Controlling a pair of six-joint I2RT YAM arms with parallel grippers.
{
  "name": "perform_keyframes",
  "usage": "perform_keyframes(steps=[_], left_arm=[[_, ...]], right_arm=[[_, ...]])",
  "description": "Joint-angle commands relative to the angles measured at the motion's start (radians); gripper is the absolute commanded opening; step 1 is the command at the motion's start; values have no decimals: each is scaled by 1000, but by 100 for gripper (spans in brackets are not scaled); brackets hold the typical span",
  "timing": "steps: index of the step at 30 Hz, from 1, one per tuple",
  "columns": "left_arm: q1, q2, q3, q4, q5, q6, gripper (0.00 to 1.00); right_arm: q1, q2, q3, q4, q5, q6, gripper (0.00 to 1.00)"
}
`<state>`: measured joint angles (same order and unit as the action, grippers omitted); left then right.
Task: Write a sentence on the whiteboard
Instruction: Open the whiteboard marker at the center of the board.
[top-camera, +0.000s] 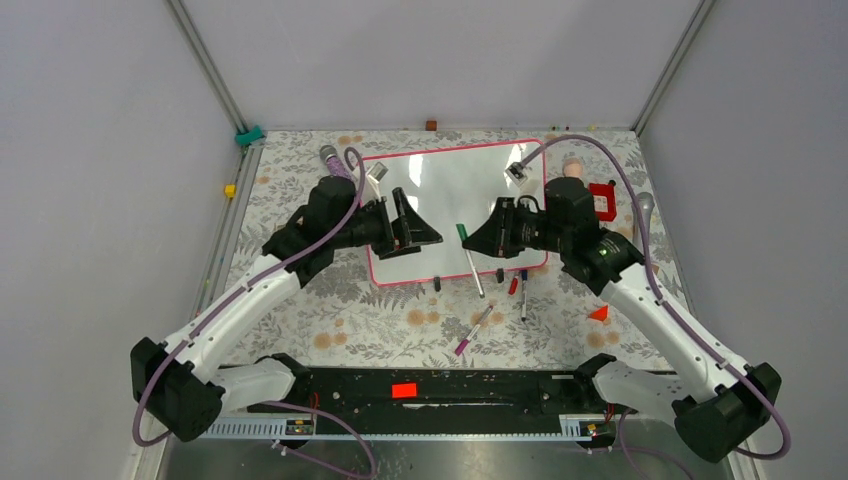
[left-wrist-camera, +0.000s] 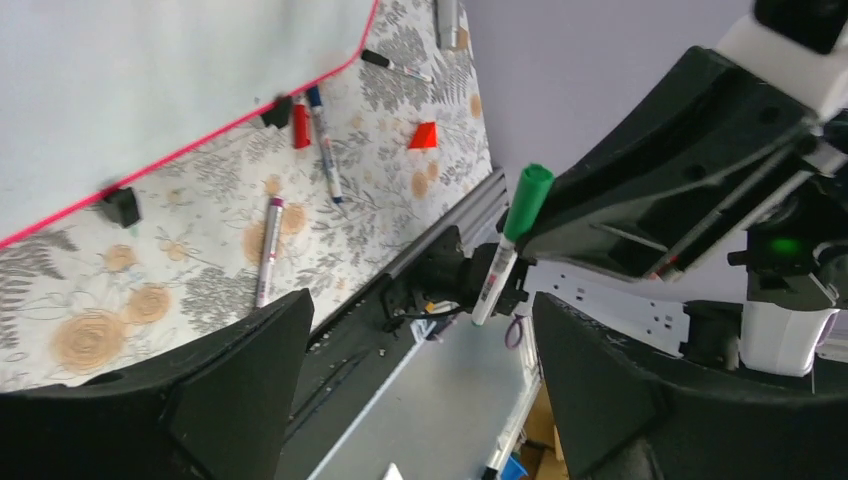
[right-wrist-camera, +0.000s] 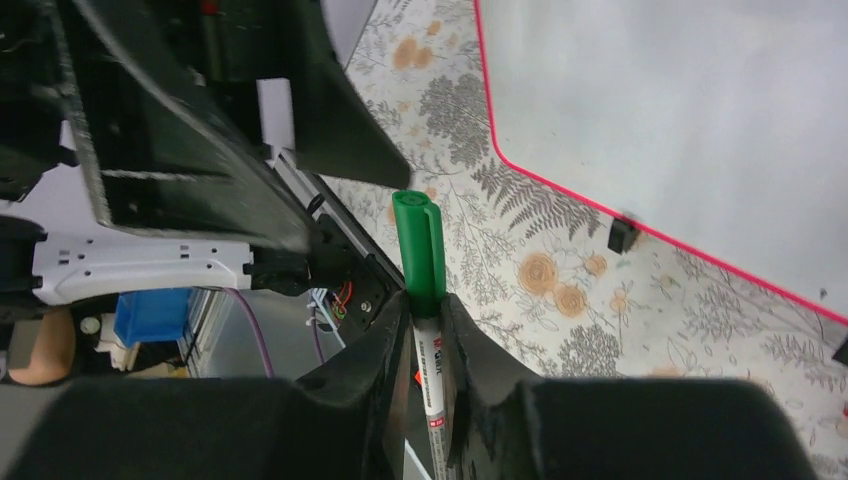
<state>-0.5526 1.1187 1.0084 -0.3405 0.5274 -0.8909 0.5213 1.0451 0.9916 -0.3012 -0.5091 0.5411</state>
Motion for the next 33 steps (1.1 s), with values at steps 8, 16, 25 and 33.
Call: perform_keyframes(steps=[8,16,25,33], left_arm=[[-79,72,72,94,11,-162,79],[-90,99,76,154,-2,-222,59],[-140,143,98,154,-22,-246,26],[-141,130,84,139,-73,-255,0]], right_arm=[[132,112,174,-58,25,-114,0],[162,108,169,-62,18,-126,0],[166,106,174,-68,42,-134,0],[161,66,169,-86,139,-121,31]])
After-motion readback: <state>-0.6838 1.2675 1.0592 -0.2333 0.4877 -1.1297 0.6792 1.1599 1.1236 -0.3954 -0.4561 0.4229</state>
